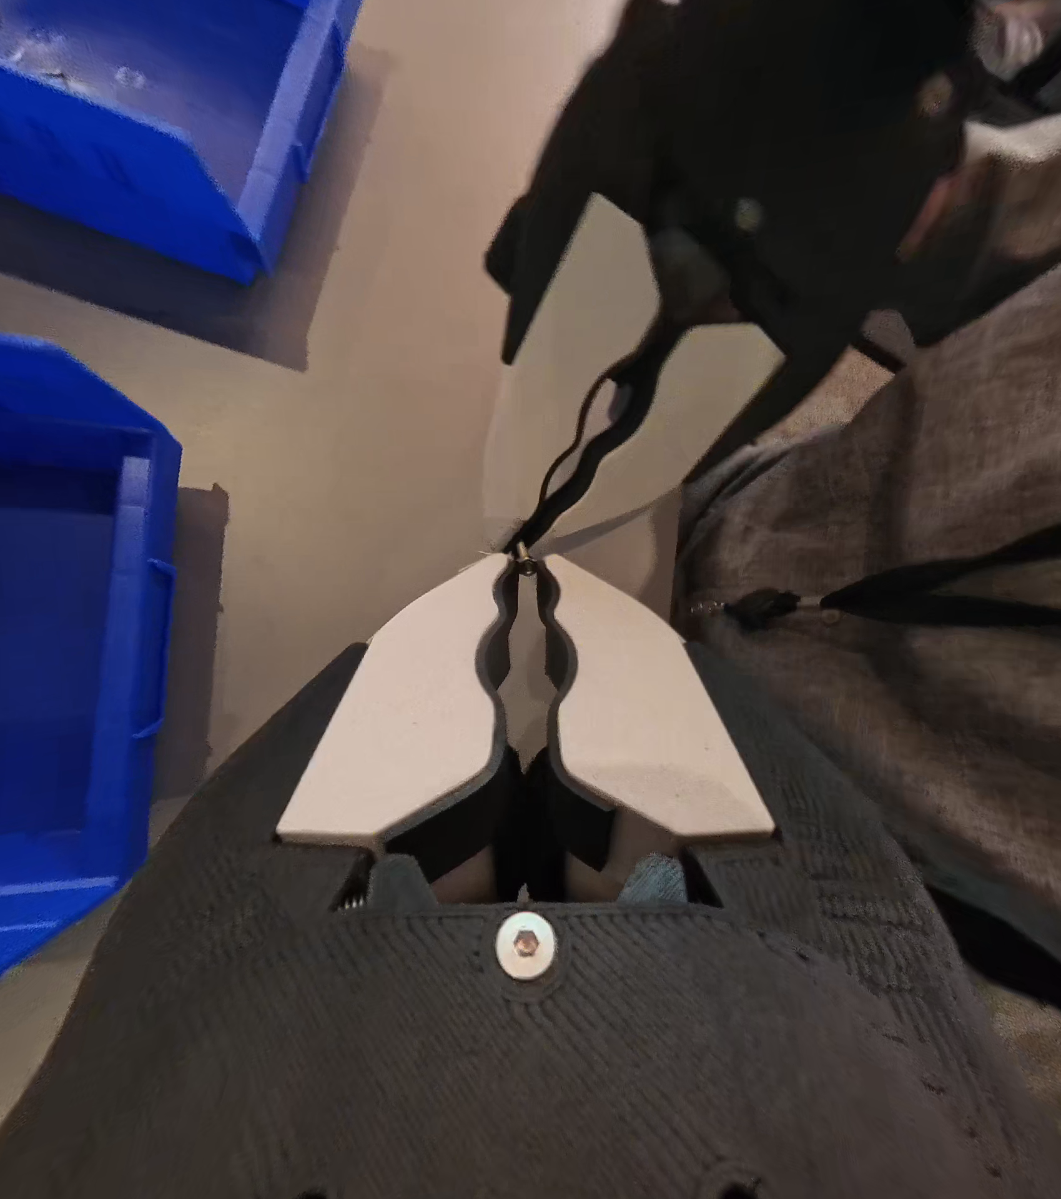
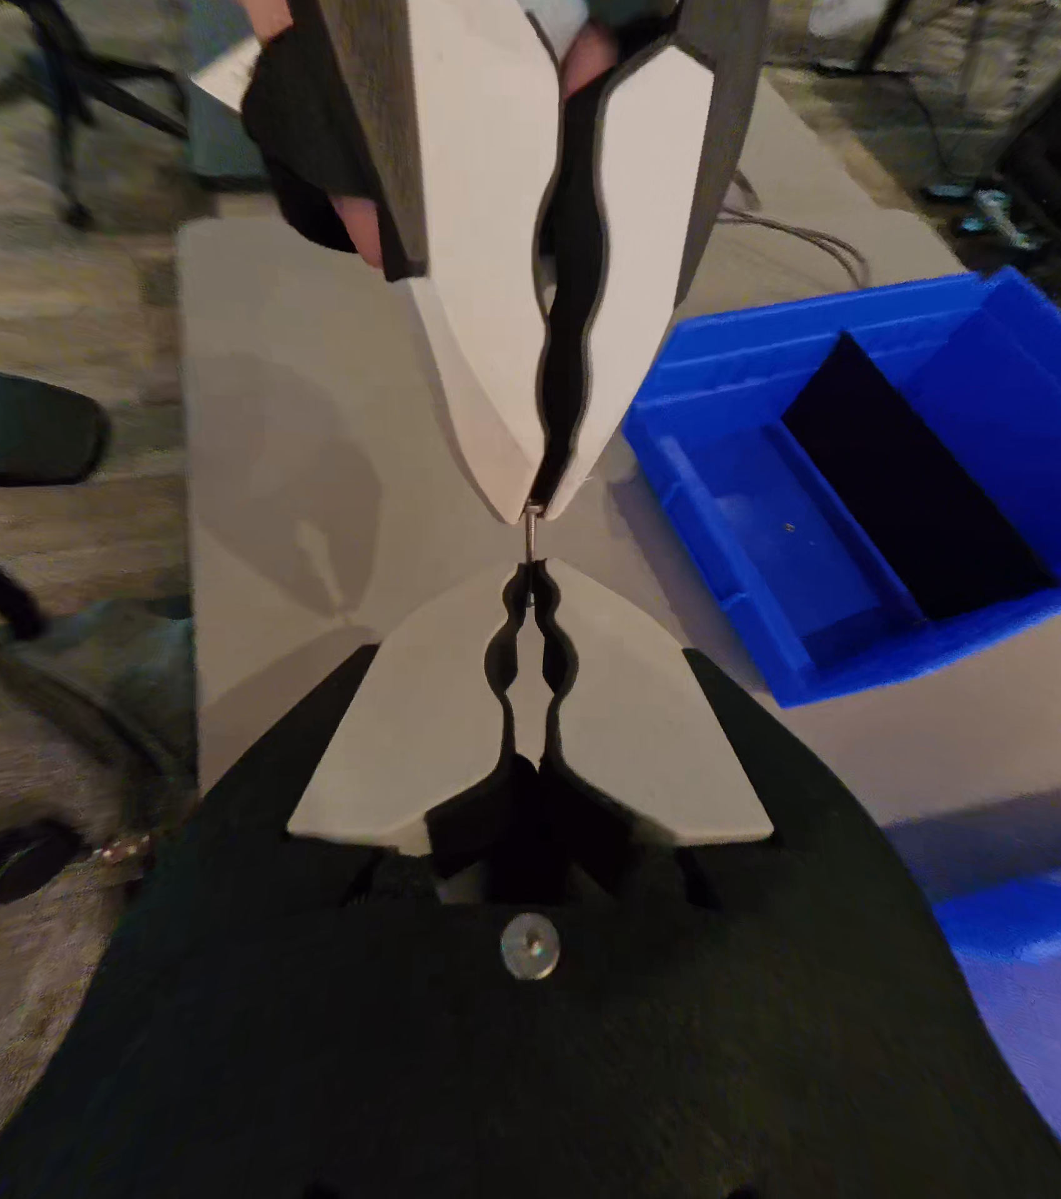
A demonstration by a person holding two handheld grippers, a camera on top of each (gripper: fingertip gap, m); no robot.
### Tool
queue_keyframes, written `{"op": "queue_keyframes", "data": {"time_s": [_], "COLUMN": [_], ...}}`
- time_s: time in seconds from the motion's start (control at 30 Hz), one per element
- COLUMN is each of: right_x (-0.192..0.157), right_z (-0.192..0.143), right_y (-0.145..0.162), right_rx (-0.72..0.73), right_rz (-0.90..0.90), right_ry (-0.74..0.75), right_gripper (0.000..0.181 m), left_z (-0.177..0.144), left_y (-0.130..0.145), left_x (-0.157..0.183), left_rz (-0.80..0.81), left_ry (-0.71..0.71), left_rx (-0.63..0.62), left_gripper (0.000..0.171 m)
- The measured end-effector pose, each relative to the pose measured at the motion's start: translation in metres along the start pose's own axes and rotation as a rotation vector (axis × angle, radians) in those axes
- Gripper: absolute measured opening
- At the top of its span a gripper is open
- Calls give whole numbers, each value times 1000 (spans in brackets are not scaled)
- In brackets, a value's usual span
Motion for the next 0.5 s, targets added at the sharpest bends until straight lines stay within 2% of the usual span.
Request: {"op": "queue_keyframes", "data": {"time_s": [0.1, 0.17, 0.27, 0.5], "right_x": [-2, -6, -11, -17], "right_z": [-2, -3, -4, -1], "right_y": [0, 2, 3, 2], "right_rx": [63, 115, 182, 250], "right_rz": [32, -11, 29, 155], "right_ry": [-199, -333, -581, -988], "right_gripper": [2, 2, 1, 2], "left_z": [0, 1, 2, 2], "left_y": [1, 2, 1, -4], "left_x": [10, 17, 28, 45], "left_rz": [138, 206, 336, 531], "left_ry": [53, 112, 178, 274], "left_rx": [-68, -130, -196, -243], "left_gripper": [6, 6, 5, 5]}}
Point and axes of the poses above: each gripper's, where its closed fingertips meet, z out along the fingers, y out of its underside, x = y × z across the jaws, the point moved 6 cm from there along -z, back along the fingers, and after that the axes turned 7 degrees about y, right-handed, at the moved point
